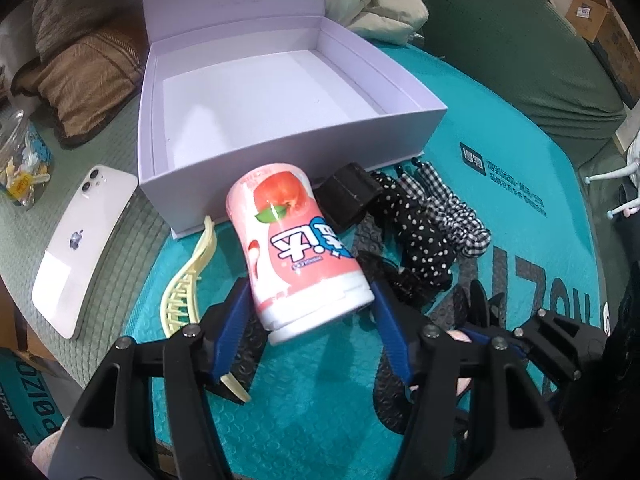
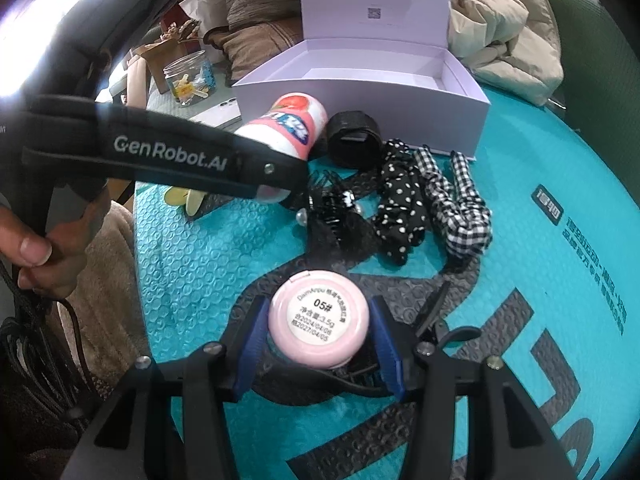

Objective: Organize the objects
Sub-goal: 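Grasp the pink jar with the right tool while the left tool grasps the pink bottle, then carry the bottle and jar into the white box with both tools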

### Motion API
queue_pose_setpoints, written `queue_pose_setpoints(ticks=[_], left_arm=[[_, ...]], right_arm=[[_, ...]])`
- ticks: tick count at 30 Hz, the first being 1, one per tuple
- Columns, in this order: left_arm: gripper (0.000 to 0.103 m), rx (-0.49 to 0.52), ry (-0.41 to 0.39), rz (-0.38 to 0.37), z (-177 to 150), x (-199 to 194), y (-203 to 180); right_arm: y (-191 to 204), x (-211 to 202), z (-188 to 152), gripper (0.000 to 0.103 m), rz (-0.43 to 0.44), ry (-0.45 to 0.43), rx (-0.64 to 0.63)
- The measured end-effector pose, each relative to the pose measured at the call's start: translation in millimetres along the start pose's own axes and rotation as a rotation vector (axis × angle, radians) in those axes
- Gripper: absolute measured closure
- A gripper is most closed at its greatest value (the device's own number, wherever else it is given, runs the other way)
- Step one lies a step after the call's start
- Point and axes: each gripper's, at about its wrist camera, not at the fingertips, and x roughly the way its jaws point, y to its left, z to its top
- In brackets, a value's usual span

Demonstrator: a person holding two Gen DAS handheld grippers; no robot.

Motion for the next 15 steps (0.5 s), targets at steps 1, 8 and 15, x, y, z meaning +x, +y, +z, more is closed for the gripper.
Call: queue_pose_setpoints(ticks=[1,8,15], left_arm=[[0.044,-0.002,0.004,-0.009,-1.8,-0.8,0.7],[0.044,0.027,0.037,-0.06,-16.9,-10.5,-1.1],[0.044,0.048,0.091,-0.058,-32.4,-11.5,-3.5]], right_arm=[[-0.6,-0.6,-0.4,0.051,-0.001,0.0,0.003],[-3.4,-4.7,-1.1,0.051,-0.004,-0.006,0.015],[-4.3,-5.8,-2.3,0.051,-0.005,-0.005,0.019]])
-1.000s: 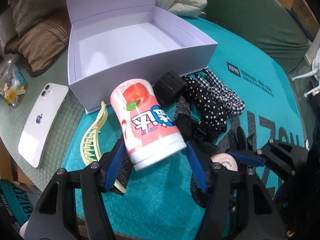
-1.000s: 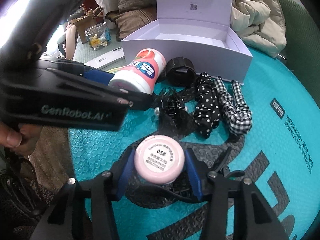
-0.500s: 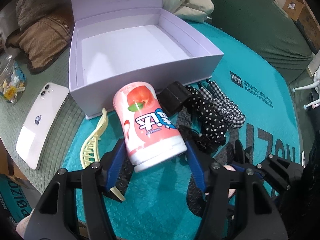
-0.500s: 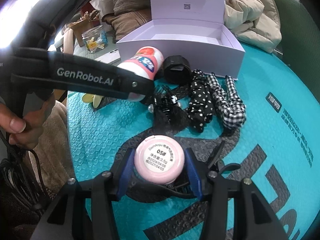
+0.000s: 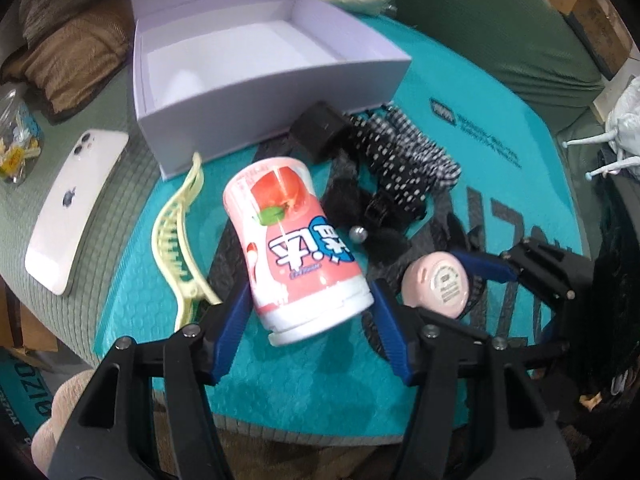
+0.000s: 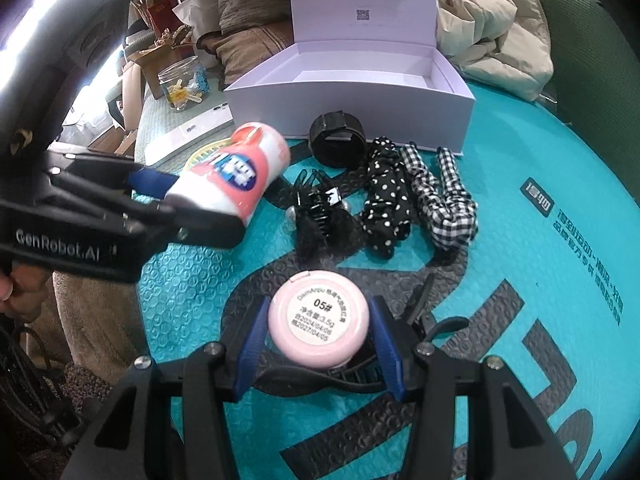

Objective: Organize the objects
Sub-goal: 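Carry the bottle and jar into the white box with both tools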

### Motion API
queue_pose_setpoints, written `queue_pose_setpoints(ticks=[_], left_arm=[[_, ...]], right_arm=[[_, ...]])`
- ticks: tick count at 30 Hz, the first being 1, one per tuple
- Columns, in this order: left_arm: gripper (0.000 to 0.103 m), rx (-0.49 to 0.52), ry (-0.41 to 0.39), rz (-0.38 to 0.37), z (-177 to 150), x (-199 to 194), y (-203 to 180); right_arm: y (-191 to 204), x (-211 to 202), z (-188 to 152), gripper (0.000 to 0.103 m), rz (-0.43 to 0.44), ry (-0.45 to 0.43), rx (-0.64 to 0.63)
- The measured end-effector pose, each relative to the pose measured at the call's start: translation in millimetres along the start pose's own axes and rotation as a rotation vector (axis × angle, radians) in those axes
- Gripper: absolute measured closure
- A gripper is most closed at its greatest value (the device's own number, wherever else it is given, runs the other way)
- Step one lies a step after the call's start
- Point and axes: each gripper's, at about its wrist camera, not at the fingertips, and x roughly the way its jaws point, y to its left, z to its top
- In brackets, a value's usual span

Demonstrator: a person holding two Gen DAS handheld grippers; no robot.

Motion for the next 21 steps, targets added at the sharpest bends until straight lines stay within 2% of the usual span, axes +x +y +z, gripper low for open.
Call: queue_pose_setpoints(ticks=[4,11,15,21], left_arm=[[0.044,-0.055,0.009,-0.01,-0.3,3.4,4.3],[0.044,-0.096,0.023,0.024,11.0,14.9,5.7],[0.048,-0.087,0.007,0.015,8.2,14.1,2.1],[0.049,-0.037,-0.019,0.012,-1.2,4.6,-9.0]], right_arm=[[1.5,1.4,-1.0,0.051,-0.002,0.008,-0.006],[-1.5,2.0,-2.3,0.051,0.003,0.01,0.009],[-2.7,1.8,-2.1,0.051,-0.01,0.011,0.015],[0.0,-3.4,-1.9,0.051,-0.013,-0.001,0.003]])
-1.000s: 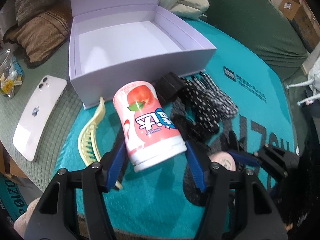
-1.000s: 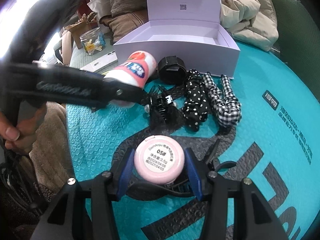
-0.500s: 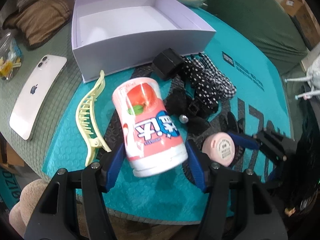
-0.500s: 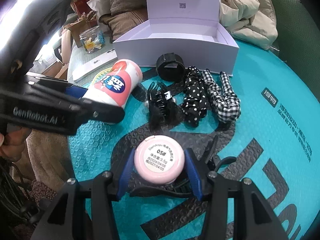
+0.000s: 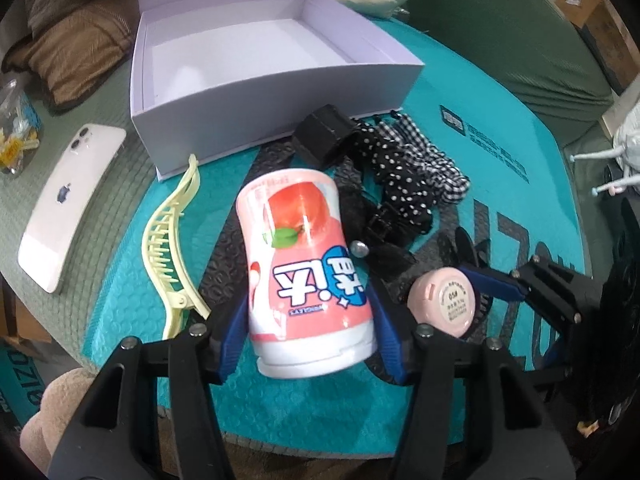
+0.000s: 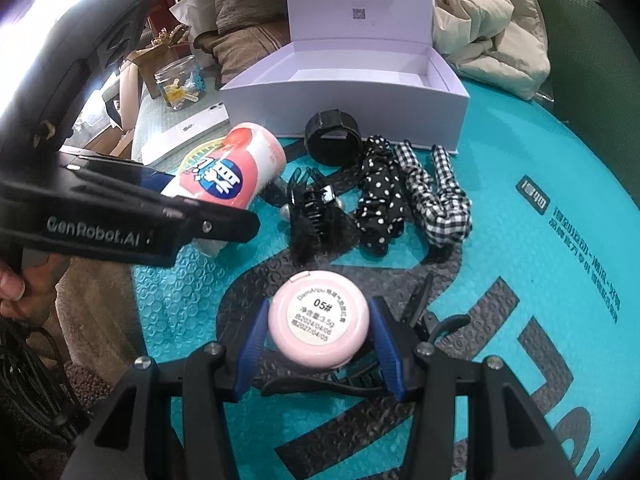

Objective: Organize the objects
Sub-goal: 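Carry the bottle and jar into the white box with both tools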

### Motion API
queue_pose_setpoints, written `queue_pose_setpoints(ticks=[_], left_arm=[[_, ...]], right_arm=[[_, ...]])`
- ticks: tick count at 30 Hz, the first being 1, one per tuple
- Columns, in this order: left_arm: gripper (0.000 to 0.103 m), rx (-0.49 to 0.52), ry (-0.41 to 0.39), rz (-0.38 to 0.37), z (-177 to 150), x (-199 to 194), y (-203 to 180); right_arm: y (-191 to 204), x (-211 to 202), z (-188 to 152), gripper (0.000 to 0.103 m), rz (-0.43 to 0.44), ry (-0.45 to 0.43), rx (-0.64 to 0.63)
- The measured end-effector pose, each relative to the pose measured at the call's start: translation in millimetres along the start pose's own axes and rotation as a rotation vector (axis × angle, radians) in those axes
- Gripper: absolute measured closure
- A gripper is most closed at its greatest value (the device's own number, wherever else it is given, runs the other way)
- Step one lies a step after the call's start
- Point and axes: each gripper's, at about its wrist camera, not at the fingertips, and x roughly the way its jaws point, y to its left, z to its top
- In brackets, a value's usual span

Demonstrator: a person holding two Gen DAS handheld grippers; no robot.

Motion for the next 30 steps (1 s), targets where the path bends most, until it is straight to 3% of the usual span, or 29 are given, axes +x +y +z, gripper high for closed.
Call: queue_pose_setpoints(ticks=[8,30], left_arm=[[0.049,0.01,-0.04,0.014,-9.1,-24.7,-4.9],[0.049,0.033,-0.159,0.089,12.3,-81.2,-0.9]], right_arm=[[3.3,-16.8,10.7,0.051,-0.012,-0.03,-0.018],[19.3,-58.4,67.5,0.051,-0.024,-0.119,-0.156]])
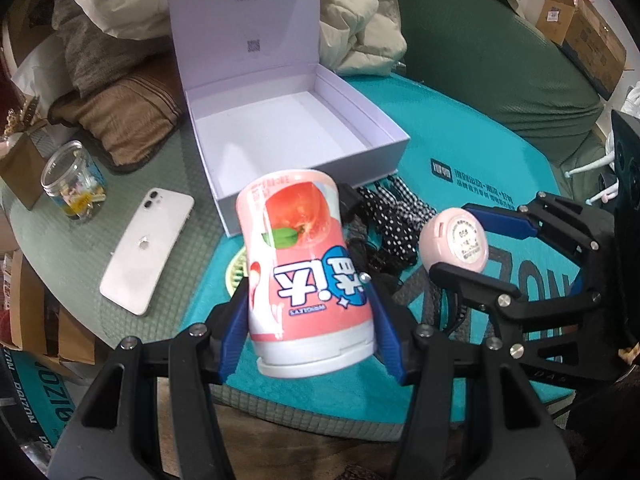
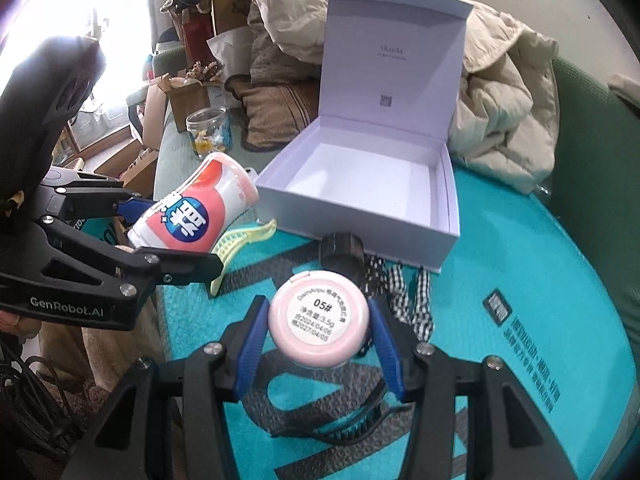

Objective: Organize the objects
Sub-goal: 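Carry the bottle and jar into the white box with both tools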

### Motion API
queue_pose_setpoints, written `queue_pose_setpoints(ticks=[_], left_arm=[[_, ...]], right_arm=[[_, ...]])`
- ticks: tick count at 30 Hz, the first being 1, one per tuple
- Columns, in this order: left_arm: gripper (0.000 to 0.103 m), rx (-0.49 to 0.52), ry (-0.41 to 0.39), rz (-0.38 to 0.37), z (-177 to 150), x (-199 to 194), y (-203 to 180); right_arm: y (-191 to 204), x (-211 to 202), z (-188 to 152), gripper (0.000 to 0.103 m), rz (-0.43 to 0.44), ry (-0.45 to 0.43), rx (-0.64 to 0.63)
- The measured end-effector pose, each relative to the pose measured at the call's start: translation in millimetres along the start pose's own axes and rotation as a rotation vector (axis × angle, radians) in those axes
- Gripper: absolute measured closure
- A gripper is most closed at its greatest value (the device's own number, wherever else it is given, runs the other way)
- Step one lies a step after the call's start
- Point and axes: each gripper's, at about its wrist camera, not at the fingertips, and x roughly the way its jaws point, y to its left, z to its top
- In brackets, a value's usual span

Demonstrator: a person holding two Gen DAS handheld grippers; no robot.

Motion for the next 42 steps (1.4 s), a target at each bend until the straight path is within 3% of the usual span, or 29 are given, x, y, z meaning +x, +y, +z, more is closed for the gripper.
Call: queue_pose_setpoints(ticks=[18,42], left_arm=[[0.049,-0.013,-0.004,0.04,40.7,13.7,24.1],[0.049,-0.012,0.037,0.034,101.5,85.5,53.4]], right_arm=[[-21.9,30.6,53.2,0.051,0.042,-0.018,-0.031],[-68.3,98.7,96.0,0.051,0.029,0.019,-0.01]])
